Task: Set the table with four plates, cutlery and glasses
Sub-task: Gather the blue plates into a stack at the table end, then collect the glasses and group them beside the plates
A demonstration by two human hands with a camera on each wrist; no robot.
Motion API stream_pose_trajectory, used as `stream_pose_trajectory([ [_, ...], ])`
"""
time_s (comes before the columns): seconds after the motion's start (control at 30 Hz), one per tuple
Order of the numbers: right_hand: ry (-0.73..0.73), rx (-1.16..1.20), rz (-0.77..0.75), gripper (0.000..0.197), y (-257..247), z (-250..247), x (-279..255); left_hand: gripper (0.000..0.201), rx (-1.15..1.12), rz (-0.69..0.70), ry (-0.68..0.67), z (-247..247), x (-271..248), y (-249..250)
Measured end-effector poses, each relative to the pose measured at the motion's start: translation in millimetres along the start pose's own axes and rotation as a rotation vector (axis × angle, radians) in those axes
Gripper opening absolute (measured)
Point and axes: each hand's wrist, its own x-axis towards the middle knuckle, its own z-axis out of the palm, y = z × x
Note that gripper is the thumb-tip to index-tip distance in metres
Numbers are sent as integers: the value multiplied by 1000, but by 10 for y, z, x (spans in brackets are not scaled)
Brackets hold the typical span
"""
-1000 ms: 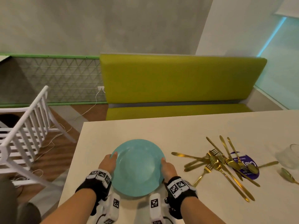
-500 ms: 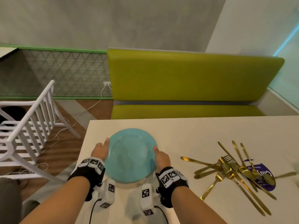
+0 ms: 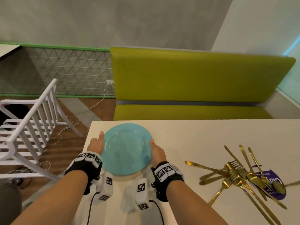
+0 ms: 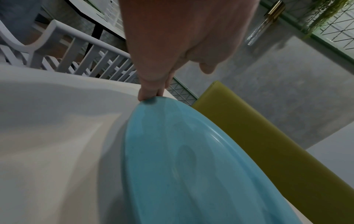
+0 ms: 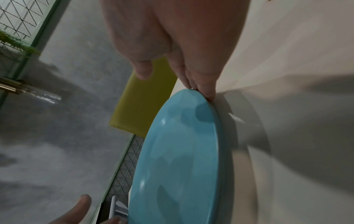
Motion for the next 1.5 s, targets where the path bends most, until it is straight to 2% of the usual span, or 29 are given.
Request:
stream_pose_trajectory([
  [0.07, -10, 0, -13, 75, 21, 27, 34, 74, -13, 0, 6, -16, -10, 10],
  [0.17, -13, 41, -5, 102, 152, 45, 195, 73, -20, 4, 27, -36, -57, 38],
  [0.2, -25, 39, -3, 104, 131, 6, 150, 71, -11, 21, 40, -28, -94, 55],
  [0.23, -34, 19, -15, 98, 57, -60, 14, 68, -1, 50, 61, -15, -160, 77],
  [0.3, -42, -15, -34, 73, 21, -222, -153, 61, 20, 128, 139, 40, -348, 160],
  [0.4, -51, 32, -2, 43, 80, -571, -298, 52, 38, 263, 213, 207, -607, 347],
  [0.5, -4, 177, 52, 20, 142, -1104, -535, 45, -10, 393, 172, 491, -869, 590],
  [0.63, 158, 229, 66, 9, 292, -2041, -765, 39, -51, 526, 21, 993, -1420, 984],
  [0.73, 253, 7, 105, 18, 488, -2779, -872, 35, -27, 604, -96, 1399, -1860, 1214],
  [0.8, 401, -39, 124, 29, 654, -3279, -904, 34, 0, 653, -162, 1678, -2136, 1358],
  [0.9, 584, -146, 173, 17, 1011, -4057, -791, 31, 8, 700, -237, 2099, -2525, 1540],
  [1.0, 780, 55, 208, 50, 1315, -4743, -630, 30, 34, 719, -315, 2509, -2844, 1700],
  [1.1, 830, 122, 288, 73, 1352, -5177, -657, 29, 68, 728, -382, 2902, -3099, 1867],
  [1.2, 872, 151, 253, 87, 1401, -5510, -517, 29, 98, 728, -427, 3272, -3301, 2034],
  [1.3, 852, 156, 231, 102, 1447, -5662, -305, 30, 113, 709, -460, 3592, -3450, 2155],
  [1.5, 804, 164, 137, 112, 1570, -5801, 6, 28, 105, 659, -498, 4040, -3646, 2294],
])
